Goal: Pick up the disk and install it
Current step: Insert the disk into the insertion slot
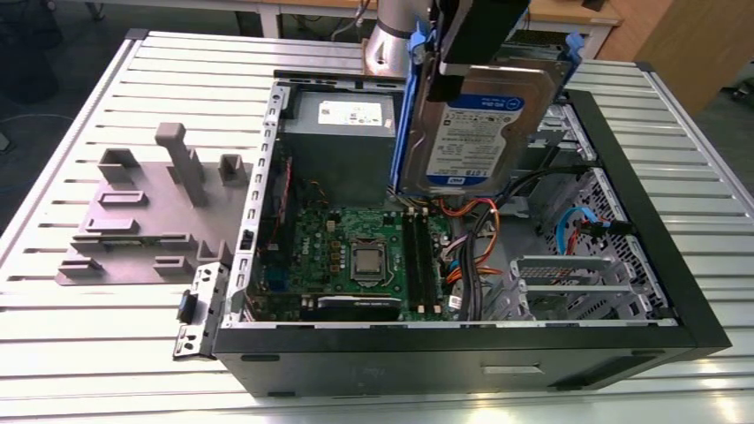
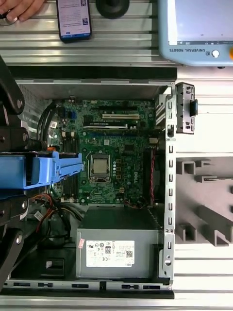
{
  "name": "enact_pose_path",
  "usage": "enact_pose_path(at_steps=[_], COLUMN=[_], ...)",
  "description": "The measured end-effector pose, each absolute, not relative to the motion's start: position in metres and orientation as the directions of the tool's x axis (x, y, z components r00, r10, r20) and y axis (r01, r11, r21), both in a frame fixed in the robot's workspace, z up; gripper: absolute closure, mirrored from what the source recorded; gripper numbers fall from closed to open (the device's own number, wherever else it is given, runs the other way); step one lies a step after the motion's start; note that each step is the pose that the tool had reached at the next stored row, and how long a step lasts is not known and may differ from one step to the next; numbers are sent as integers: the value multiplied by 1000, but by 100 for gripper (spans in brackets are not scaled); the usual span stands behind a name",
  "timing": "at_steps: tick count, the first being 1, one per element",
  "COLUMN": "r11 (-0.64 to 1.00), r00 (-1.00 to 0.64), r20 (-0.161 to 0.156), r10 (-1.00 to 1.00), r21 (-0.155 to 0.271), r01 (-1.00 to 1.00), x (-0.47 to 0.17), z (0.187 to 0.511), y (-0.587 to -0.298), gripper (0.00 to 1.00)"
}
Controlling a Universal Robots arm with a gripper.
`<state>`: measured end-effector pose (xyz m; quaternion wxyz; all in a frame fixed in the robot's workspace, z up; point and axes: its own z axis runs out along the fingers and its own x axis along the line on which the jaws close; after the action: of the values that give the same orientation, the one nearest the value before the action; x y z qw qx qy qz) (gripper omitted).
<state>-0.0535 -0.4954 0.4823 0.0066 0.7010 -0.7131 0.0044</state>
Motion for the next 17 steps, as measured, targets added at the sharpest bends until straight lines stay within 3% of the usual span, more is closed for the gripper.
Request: enact_pose_path(at_steps=[17], r11=[17], r00=[-17], r20=[16], r10=[-1000], r21=[3], r01=[-1000], x=[-44], z=[481], y=[-517], gripper=[64])
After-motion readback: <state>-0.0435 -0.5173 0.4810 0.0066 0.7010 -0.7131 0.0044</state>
